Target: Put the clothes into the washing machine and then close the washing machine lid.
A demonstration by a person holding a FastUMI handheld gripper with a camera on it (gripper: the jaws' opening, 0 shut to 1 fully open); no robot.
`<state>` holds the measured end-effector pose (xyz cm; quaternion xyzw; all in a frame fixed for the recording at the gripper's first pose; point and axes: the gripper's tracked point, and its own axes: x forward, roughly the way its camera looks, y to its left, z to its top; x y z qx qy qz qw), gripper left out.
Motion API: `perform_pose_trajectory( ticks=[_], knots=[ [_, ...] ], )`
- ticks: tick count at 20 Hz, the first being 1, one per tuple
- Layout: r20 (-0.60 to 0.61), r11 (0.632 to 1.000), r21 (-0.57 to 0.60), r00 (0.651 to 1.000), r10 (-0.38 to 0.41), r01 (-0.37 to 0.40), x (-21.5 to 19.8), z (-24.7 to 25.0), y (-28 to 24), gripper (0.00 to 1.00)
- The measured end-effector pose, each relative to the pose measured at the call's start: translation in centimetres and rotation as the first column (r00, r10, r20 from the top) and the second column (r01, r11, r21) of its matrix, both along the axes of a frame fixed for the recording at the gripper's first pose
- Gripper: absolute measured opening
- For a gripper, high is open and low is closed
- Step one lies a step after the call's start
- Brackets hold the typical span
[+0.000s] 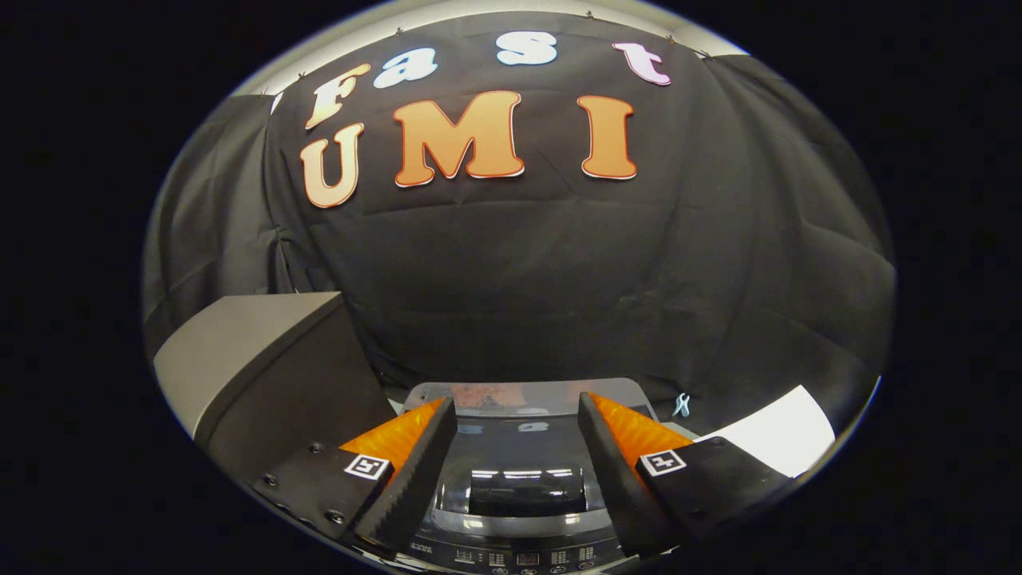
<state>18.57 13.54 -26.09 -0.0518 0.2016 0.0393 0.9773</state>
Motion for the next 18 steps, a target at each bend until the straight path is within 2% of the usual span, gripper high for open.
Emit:
perform_pose_trajectory(
  ticks=[7,15,18],
  knots=[
    [0.137,0.998,0.052,0.99,0.015,-0.022,-0.9,7.8,0.5,0.98],
    [0.326,0.998,0.054,0.945,-0.006,-0.012,-3.2,19.0,-1.8,0.98],
    [0.353,0.997,0.072,0.935,-0.023,-0.002,-4.0,21.6,-3.0,0.98]
  ],
)
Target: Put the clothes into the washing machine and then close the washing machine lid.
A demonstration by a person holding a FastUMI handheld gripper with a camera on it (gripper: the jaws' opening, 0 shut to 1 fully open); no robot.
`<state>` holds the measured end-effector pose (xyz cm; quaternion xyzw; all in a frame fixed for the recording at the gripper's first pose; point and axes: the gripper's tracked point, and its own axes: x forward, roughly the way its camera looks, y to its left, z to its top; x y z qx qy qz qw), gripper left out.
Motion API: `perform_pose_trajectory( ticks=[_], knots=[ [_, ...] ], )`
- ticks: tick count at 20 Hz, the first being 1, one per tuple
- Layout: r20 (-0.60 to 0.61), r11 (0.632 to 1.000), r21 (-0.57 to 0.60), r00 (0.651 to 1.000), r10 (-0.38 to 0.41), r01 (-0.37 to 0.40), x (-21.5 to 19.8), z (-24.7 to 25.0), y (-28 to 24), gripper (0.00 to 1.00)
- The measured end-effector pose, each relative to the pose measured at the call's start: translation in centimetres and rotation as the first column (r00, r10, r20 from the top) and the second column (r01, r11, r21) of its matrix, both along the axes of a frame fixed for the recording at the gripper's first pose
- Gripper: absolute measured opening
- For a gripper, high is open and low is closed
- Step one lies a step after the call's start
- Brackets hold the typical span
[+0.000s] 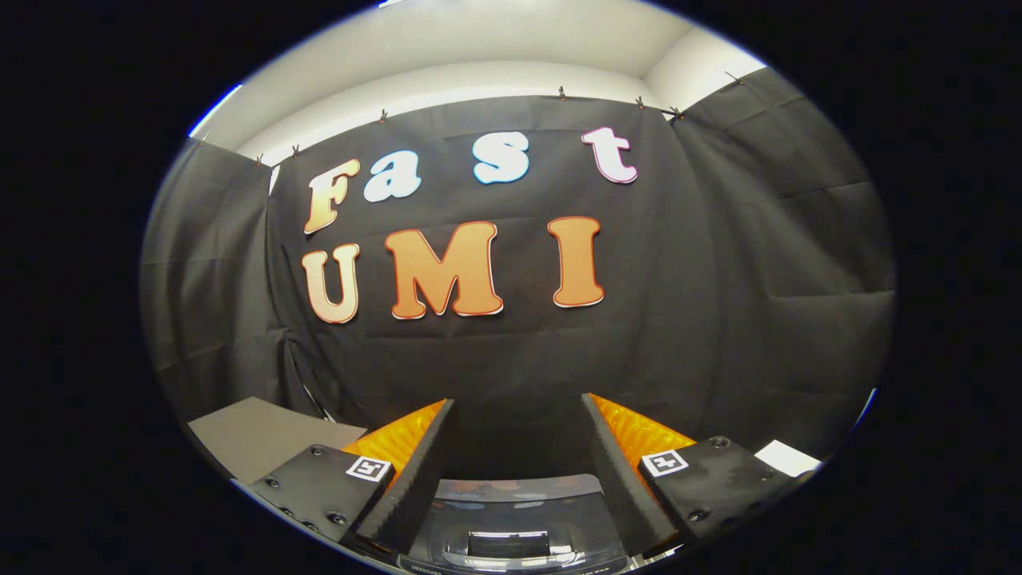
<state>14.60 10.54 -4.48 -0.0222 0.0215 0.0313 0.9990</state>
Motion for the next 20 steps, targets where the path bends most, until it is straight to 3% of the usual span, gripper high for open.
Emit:
perform_pose_trajectory(
  ticks=[7,20],
  knots=[
    [0.074,0.998,-0.066,0.997,0.008,-0.004,-2.0,4.4,-3.5,0.98],
    [0.091,1.0,0.006,0.996,0.008,-0.009,-5.1,6.3,-6.3,0.98]
  ],
)
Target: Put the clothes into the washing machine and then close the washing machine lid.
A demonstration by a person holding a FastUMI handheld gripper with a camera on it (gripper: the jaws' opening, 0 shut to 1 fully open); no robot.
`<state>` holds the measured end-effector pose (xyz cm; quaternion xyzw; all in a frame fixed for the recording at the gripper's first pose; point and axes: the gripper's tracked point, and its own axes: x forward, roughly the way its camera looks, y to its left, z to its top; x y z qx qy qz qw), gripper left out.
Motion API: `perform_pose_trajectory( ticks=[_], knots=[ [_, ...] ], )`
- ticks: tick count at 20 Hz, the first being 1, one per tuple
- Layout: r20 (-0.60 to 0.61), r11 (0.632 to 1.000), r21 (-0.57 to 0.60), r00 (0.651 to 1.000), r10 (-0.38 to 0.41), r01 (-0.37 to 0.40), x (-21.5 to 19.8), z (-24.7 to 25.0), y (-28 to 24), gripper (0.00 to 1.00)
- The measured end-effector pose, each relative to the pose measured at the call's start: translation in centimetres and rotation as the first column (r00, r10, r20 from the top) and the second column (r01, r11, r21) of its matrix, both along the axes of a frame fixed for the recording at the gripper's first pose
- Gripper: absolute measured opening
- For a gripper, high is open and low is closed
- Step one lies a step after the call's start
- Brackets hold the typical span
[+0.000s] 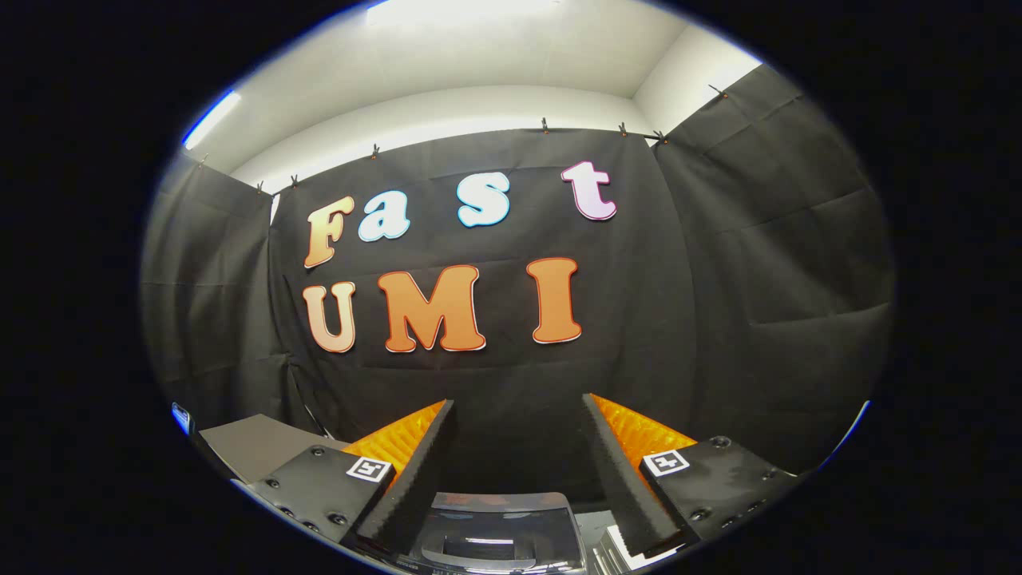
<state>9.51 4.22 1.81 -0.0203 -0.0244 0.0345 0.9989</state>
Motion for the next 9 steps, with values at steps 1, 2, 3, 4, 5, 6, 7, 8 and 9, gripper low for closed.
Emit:
perform_pose_trajectory(
  ticks=[1,2,3,4,5,6,7,8,9],
  knots=[
    [0.002,1.0,0.004,1.0,0.001,-0.001,-0.13,0.11,-0.08,0.98],
    [0.003,1.0,0.007,1.0,0.0,0.0,-0.14,0.16,-0.19,0.98],
    [0.005,1.0,0.01,1.0,0.0,0.0,-0.09,0.14,-0.3,0.98],
    [0.005,1.0,0.012,1.0,-0.002,0.002,-0.05,0.15,-0.39,0.98],
    [0.005,1.0,0.014,1.0,-0.001,0.001,-0.18,0.06,-0.44,0.98],
    [0.007,1.0,0.014,1.0,0.0,0.0,-0.14,0.1,-0.41,0.98],
    [0.007,1.0,0.012,1.0,-0.001,0.001,-0.04,0.16,-0.38,0.98],
    [0.009,1.0,0.012,1.0,-0.001,0.001,-0.02,0.23,-0.43,0.98],
    [0.01,1.0,0.013,1.0,-0.001,0.001,-0.13,0.33,-0.42,0.98]
  ],
)
